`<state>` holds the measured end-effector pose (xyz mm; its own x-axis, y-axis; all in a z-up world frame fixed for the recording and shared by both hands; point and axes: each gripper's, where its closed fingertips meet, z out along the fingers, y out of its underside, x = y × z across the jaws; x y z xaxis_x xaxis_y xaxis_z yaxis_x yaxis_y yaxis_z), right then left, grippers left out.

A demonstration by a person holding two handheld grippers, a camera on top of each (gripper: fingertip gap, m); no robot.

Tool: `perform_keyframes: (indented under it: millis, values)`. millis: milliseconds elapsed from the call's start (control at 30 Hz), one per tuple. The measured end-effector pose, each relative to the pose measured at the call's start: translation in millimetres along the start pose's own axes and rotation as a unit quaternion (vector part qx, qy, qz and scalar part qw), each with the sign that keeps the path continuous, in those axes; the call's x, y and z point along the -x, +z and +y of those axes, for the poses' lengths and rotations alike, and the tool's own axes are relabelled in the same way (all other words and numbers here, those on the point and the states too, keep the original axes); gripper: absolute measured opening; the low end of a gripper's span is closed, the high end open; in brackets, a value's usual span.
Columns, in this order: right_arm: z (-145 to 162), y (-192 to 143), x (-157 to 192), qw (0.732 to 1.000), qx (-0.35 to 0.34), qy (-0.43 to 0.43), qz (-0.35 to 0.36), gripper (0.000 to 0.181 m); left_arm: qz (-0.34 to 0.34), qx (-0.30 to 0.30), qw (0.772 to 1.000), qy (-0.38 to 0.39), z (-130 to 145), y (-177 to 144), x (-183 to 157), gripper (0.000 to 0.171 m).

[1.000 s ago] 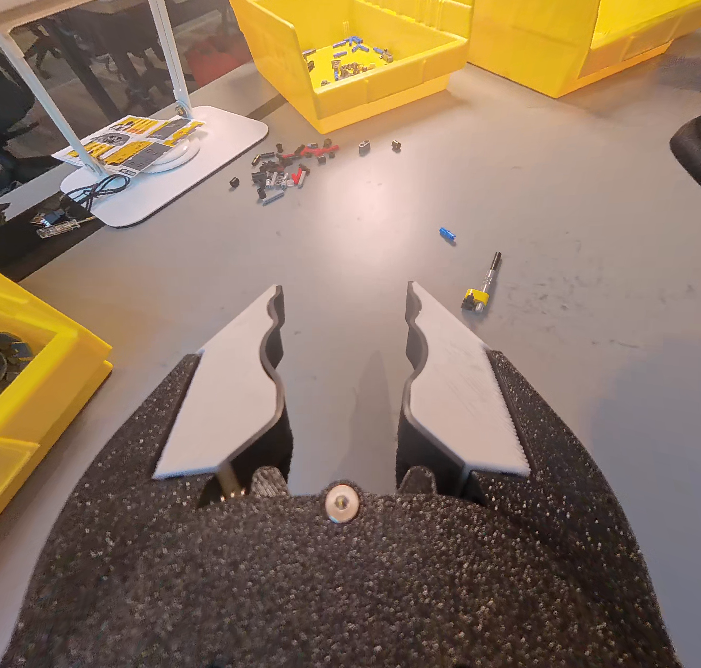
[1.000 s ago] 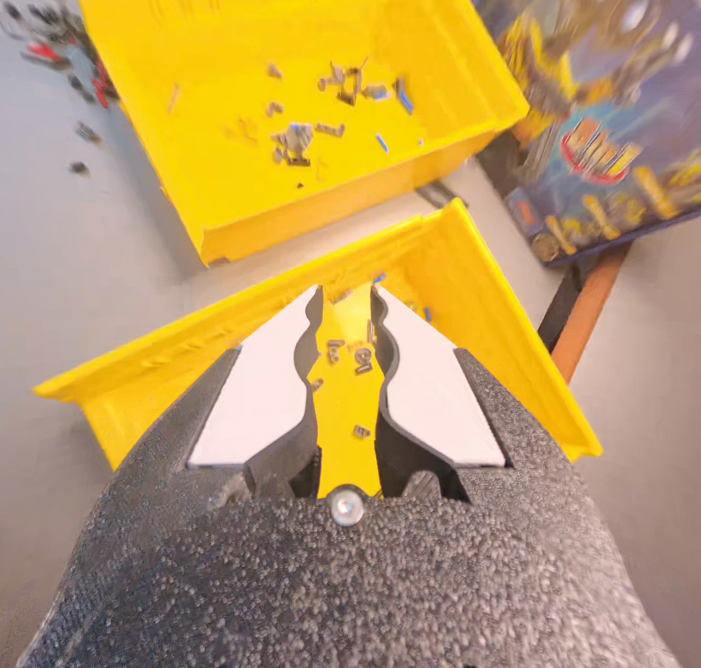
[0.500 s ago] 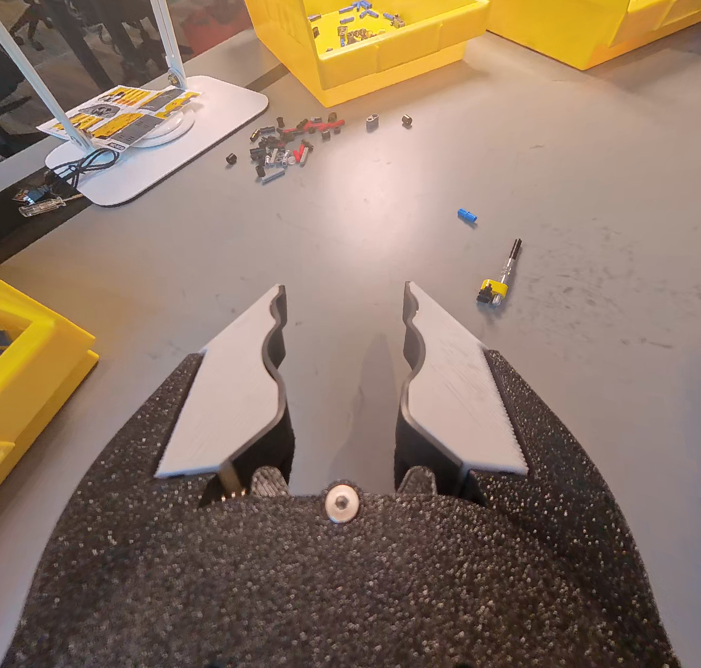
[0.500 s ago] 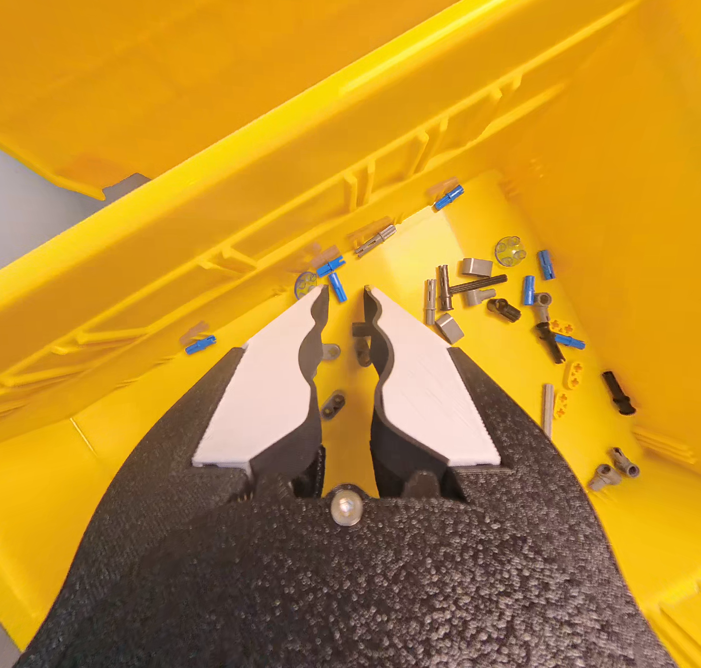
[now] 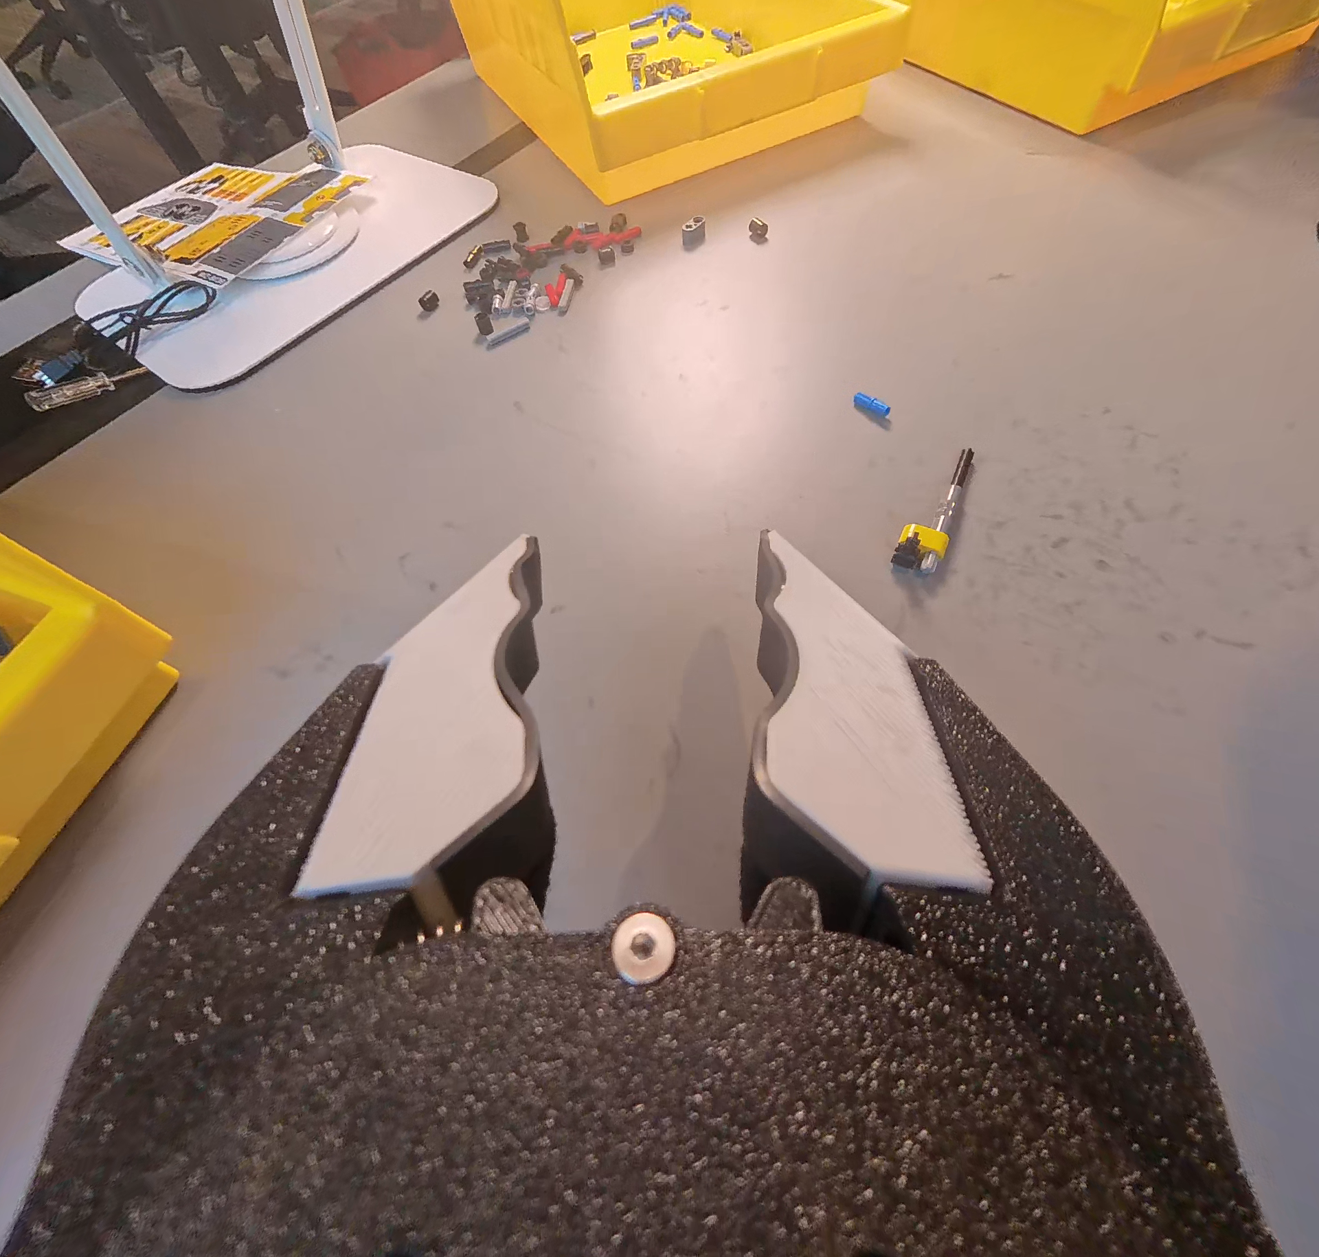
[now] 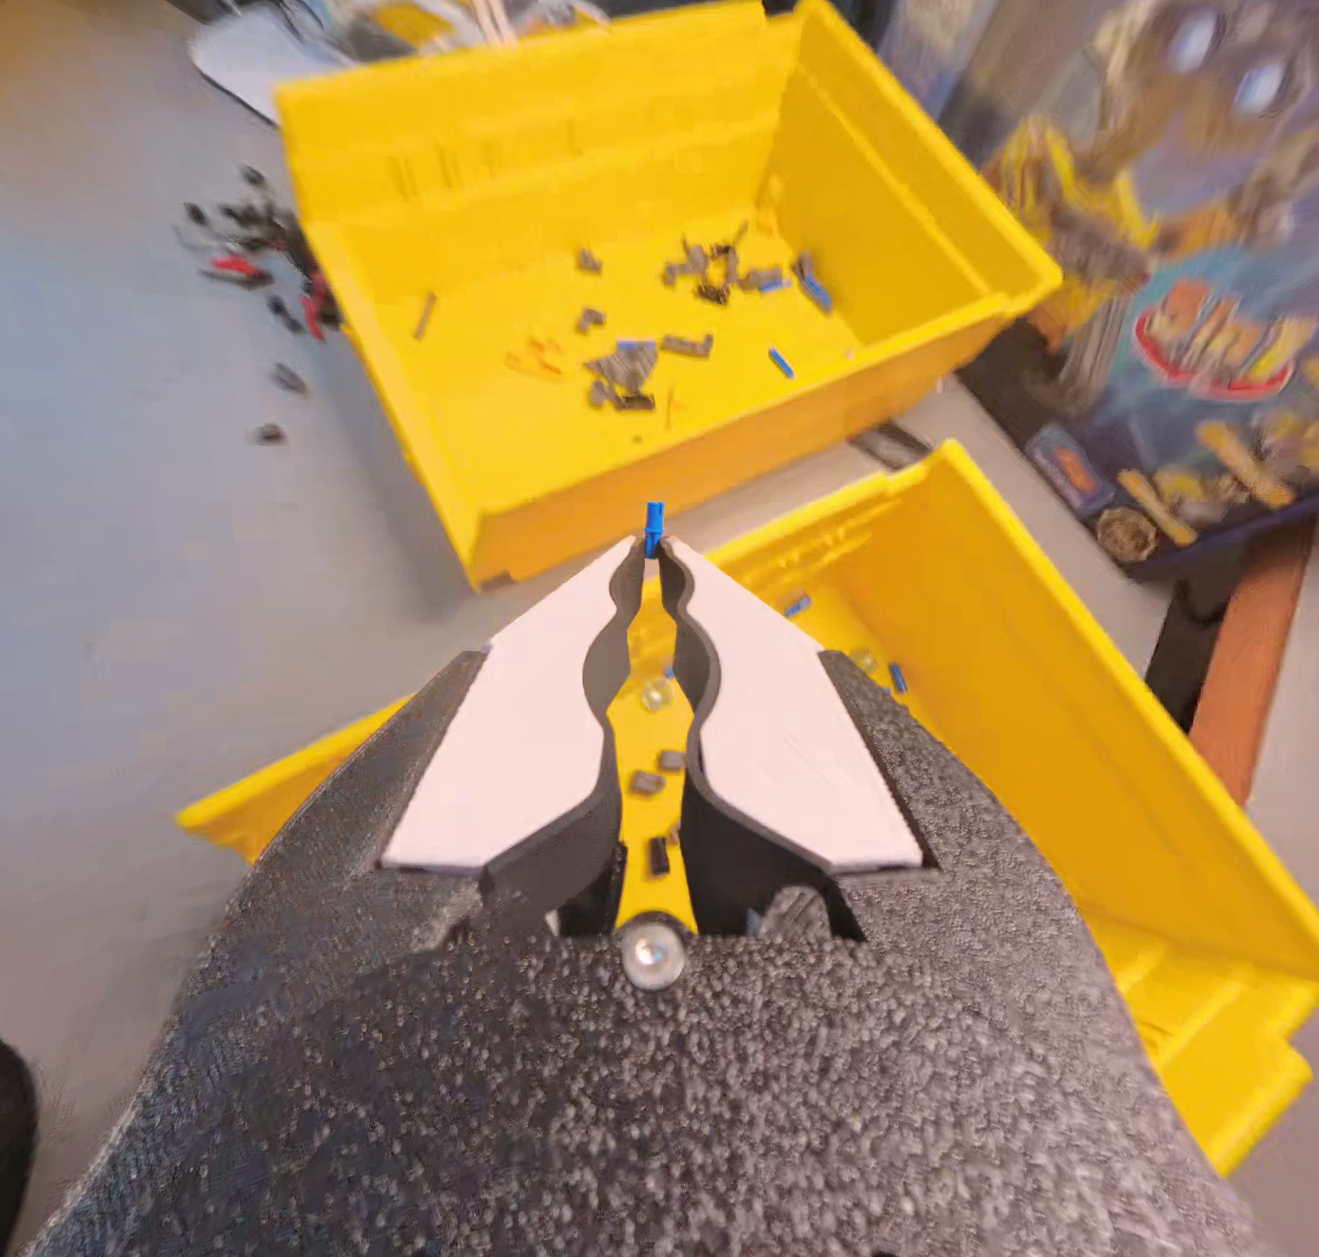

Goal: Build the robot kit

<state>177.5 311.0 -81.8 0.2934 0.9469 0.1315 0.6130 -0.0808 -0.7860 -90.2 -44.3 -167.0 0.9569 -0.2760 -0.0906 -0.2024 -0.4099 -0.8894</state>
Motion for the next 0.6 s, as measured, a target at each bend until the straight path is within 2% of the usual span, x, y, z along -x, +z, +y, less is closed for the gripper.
perform_keyframes:
  millis: [67, 100, 167, 200, 300, 400, 500, 600]
  values:
    - [-40, -23, 43, 0.998, -0.045, -0.051, -0.015, 0.004, 0.002, 0.000, 1.000, -0.002, 0, 1, 1, 0.060]
    - [-51, -29, 65, 0.995, -0.047, -0.087, -0.014, 0.004, 0.003, 0.000, 1.000, -0.003, 0, 1, 1, 0.060]
    - [-62, -32, 121, 0.987, -0.045, -0.149, -0.047, 0.003, 0.004, 0.001, 1.000, -0.002, 0, 2, 0, 0.060]
    - [-64, -27, 152, 0.984, -0.047, -0.155, -0.078, 0.003, 0.004, 0.001, 1.000, -0.001, 0, 2, 0, 0.060]
    - [-39, 12, 238, 0.973, -0.021, -0.161, -0.167, 0.003, 0.003, 0.000, 1.000, 0.002, 0, 0, -2, 0.060]
    - [-1, 60, 297, 0.962, 0.024, -0.167, -0.215, 0.004, 0.000, -0.004, 1.000, 0.002, -2, -3, -1, 0.060]
    - [19, 87, 320, 0.956, 0.060, -0.182, -0.222, 0.003, 0.001, -0.005, 1.000, 0.001, -2, -4, 0, 0.060]
    - [31, 95, 324, 0.951, 0.089, -0.194, -0.223, 0.004, 0.001, -0.005, 1.000, 0.004, -2, -4, -1, 0.060]
